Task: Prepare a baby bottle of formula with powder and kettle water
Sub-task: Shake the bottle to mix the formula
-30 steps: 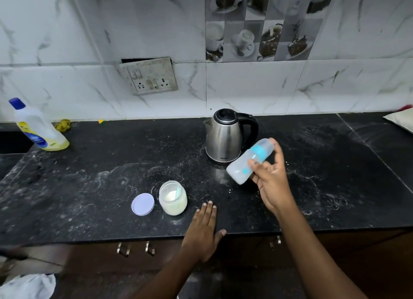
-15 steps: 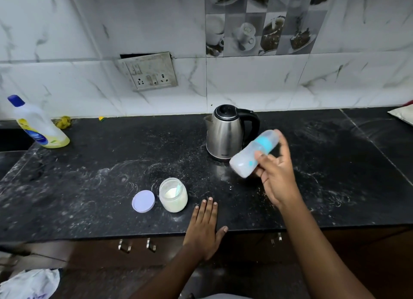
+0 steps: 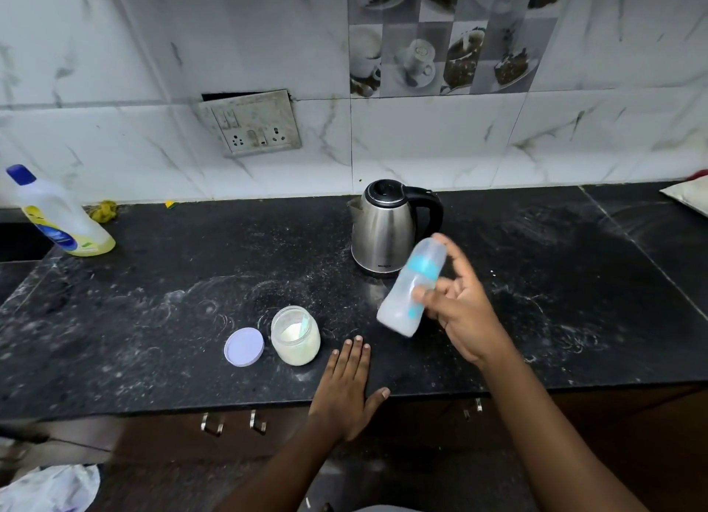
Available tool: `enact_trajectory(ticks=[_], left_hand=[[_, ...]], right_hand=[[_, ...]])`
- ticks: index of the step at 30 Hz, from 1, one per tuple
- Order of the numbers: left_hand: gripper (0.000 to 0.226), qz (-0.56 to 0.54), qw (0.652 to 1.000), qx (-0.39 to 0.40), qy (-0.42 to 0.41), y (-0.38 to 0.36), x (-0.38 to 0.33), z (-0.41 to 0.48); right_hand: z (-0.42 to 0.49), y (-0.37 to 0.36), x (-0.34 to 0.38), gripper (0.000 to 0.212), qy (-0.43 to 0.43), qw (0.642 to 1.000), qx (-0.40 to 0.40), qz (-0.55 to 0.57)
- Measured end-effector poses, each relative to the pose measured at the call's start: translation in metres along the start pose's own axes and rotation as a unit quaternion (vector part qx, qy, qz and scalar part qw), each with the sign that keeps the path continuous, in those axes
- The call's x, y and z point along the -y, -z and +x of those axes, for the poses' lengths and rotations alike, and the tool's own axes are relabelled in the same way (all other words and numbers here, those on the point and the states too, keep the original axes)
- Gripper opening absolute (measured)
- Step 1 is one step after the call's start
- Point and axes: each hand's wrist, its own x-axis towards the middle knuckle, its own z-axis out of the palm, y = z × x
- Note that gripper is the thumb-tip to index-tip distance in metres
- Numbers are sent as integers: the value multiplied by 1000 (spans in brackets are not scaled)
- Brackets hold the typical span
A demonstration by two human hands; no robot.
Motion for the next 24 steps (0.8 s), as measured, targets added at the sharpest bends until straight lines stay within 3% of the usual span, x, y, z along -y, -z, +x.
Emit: enact_trajectory(ticks=[2, 3, 7, 11, 15, 19, 20, 22, 24], left_hand=[[104, -1, 1000, -4, -4, -1, 0, 1], [103, 1, 1000, -6, -3, -1, 0, 1], [92, 17, 1000, 0, 2, -3, 2, 2], [97, 0, 1000, -12, -7, -7, 3, 3], [100, -9, 1000, -11, -11, -9, 6, 4], [93, 0, 1000, -12, -8, -12, 6, 6], [93, 1, 1000, -14, -7, -11, 5, 5], [96, 5, 1000, -22, -10, -6, 4, 4], [100, 2, 1000, -1, -13, -3, 3, 3]], right_hand=[[4, 4, 1, 85, 41, 989, -103, 97], [4, 4, 1, 84, 48, 987, -118, 99], [-8, -3, 1, 87, -12, 999, 29, -28], [-2, -3, 3, 88, 46, 988, -111, 100], [-12, -10, 2, 89, -8, 999, 24, -18], [-8, -6, 0, 81, 35, 990, -107, 80], [-9, -8, 0, 83, 22, 994, -91, 64], [-15, -9, -4, 89, -25, 999, 13, -23], [-16, -6, -2, 88, -27, 999, 21, -13]])
